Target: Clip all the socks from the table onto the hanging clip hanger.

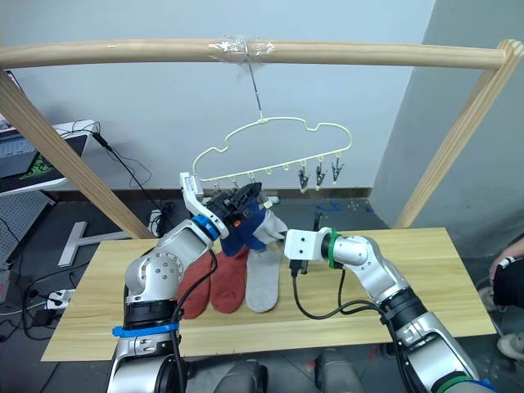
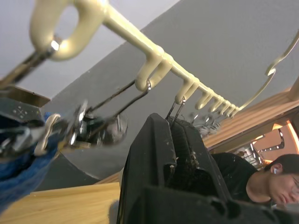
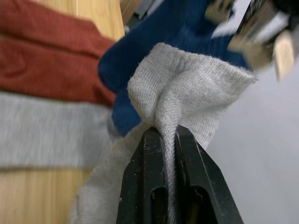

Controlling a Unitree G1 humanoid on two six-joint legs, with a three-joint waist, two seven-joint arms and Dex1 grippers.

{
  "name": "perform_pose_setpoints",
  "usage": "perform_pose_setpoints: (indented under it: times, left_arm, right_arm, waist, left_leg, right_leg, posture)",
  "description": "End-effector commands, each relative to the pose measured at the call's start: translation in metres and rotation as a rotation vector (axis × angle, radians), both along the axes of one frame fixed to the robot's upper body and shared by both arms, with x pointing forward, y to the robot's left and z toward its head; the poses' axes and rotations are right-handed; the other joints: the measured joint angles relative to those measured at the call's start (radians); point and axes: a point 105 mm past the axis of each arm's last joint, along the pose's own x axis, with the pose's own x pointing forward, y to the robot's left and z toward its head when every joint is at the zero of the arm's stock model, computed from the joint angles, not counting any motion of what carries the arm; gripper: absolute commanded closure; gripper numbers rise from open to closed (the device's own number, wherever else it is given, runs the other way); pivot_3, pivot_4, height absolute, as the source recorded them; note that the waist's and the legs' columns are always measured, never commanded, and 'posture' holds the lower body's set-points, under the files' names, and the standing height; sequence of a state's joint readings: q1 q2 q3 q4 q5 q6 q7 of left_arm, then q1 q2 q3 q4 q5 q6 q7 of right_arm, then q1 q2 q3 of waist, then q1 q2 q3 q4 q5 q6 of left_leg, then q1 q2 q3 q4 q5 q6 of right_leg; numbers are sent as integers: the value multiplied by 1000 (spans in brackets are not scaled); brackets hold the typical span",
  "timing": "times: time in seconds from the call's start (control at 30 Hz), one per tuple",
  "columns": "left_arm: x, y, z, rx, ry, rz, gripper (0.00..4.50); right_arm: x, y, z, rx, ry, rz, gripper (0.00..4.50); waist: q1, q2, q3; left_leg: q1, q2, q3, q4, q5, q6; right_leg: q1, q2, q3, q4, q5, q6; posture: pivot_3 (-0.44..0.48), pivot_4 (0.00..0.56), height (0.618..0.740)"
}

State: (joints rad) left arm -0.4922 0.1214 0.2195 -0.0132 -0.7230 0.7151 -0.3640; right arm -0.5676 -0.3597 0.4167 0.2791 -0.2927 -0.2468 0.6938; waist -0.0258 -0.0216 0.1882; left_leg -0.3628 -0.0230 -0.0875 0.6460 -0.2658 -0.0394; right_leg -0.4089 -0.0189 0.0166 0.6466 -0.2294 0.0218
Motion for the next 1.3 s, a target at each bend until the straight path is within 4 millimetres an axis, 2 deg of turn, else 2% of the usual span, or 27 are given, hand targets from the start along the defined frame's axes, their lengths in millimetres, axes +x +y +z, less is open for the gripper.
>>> perform_pose_setpoints:
  times: [0.03, 0.27, 0.6, 0.7, 0.9, 1.07, 1.17, 1.2, 1.23, 1.3]
  left_arm:
    - [-4, -3, 3, 13, -16, -18, 4500]
    - [-6, -1, 2, 20, -14, -21, 4500]
    - [-7, -3, 4, 25, -28, -25, 4500]
    - [-6, -1, 7, 29, -46, -17, 3680]
    - [-7, 2, 11, 31, -60, -22, 1708]
    - [-28, 10, 18, 60, -76, -101, 131]
    - [-43, 24, 17, 108, -64, -124, 0]
    - [-45, 25, 17, 113, -61, -126, 0]
    - [-48, 27, 17, 126, -60, -133, 0]
    - [-59, 35, 19, 209, -84, -138, 0]
  right_arm:
    - [4, -1, 19, 14, -68, 5, 4473]
    - [8, 2, 33, 15, -119, 5, 4473]
    - [11, 1, 36, 16, -135, -7, 4473]
    - [11, 0, 35, 22, -126, -12, 4500]
    - [12, 1, 33, 40, -105, -20, 4500]
    - [16, 2, 32, 111, -42, -63, 4500]
    - [16, 4, 31, 185, 39, -88, 3723]
    - [15, 4, 31, 201, 56, -93, 3409]
    - [14, 4, 30, 203, 69, -91, 2898]
    - [12, 1, 27, 280, 146, -135, 2355]
  waist:
    - [0, 0, 0]
    - [-1, 0, 0]
    - [0, 0, 0]
    - [0, 0, 0]
    - [0, 0, 0]
    - [-5, 0, 1]
    - [-5, 0, 2]
    - [-3, 0, 2]
    - [-3, 0, 3]
    - [0, -1, 4]
  left_leg:
    - [0, 0, 0, 0, 0, 0]
    - [0, 0, 1, 0, -2, 3]
    - [0, 0, 1, 0, -2, 3]
    - [0, 0, 1, 0, -2, 3]
    - [0, 0, 0, 0, -2, 3]
    - [0, 1, 0, -1, -2, 3]
    - [-1, 1, -2, -1, -2, 3]
    - [-1, 1, -4, -1, -2, 3]
    - [-1, 1, -6, -1, -2, 4]
    - [-2, 1, -8, -1, -2, 4]
  right_leg:
    - [0, 0, 0, 0, 0, 0]
    - [0, 0, 0, 0, 0, 0]
    - [0, 0, 0, -1, 2, -3]
    - [0, 0, 0, -1, 1, -1]
    - [0, 0, 0, -1, 0, 0]
    - [-1, 0, 1, 0, 0, -1]
    - [-2, 0, 1, 0, 1, -3]
    - [-2, 0, 1, 0, 2, -3]
    - [-2, 0, 1, 0, 2, -3]
    - [-2, 0, 1, -1, 1, -3]
  posture:
    - [27, 168, 740]
    - [27, 174, 740]
    - [25, 179, 740]
    - [25, 179, 740]
    - [28, 181, 740]
    - [32, 183, 740]
    - [38, 186, 740]
    - [38, 186, 740]
    - [50, 190, 740]
    - [50, 190, 740]
